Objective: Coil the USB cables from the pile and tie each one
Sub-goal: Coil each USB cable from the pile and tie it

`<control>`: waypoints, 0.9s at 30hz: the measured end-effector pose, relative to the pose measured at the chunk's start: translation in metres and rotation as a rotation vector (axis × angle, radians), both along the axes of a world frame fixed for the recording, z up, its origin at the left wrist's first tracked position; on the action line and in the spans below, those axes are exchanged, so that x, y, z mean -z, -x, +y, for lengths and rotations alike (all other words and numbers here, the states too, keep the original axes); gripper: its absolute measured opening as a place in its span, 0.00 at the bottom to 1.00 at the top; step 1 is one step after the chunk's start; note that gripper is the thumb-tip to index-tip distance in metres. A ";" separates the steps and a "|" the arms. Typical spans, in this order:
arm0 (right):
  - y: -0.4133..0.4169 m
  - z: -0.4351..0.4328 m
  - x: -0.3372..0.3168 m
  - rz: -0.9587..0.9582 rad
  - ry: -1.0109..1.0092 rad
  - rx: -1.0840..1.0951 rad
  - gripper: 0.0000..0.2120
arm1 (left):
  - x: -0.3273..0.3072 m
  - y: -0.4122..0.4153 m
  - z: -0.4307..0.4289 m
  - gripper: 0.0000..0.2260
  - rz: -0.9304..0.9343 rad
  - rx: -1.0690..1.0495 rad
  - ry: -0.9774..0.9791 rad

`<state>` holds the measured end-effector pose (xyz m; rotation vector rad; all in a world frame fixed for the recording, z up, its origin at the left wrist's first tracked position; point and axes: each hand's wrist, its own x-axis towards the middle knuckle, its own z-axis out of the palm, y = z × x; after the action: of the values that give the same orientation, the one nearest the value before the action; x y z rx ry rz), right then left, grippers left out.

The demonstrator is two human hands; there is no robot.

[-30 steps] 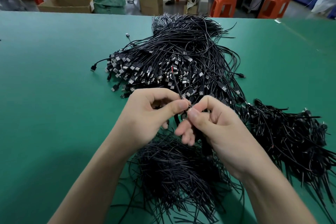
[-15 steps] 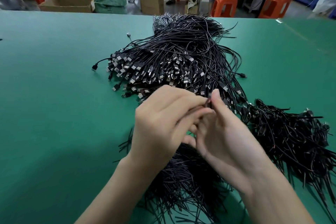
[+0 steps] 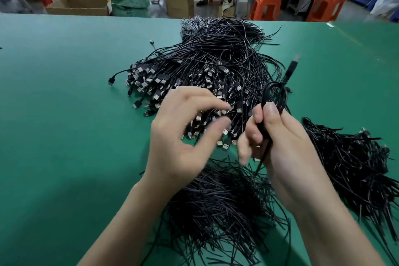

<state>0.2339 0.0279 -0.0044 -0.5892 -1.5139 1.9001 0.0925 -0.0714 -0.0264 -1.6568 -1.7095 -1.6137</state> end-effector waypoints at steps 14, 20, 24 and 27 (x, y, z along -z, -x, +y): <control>-0.009 -0.006 -0.003 -0.049 0.161 -0.747 0.15 | -0.002 0.009 -0.003 0.27 -0.704 0.698 0.338; -0.004 -0.006 0.000 -0.137 0.019 -0.538 0.18 | 0.007 0.010 0.003 0.17 -0.765 0.530 0.248; -0.005 -0.005 0.003 -0.150 -0.033 -0.500 0.16 | 0.011 0.008 0.006 0.19 -0.701 0.454 0.217; -0.001 -0.006 0.007 -0.161 -0.199 -0.386 0.15 | 0.007 0.006 0.006 0.09 -0.701 0.401 0.229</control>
<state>0.2351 0.0224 -0.0117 -0.3865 -2.0122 1.9809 0.0870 -0.0651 -0.0335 -1.7403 -2.0135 -2.4976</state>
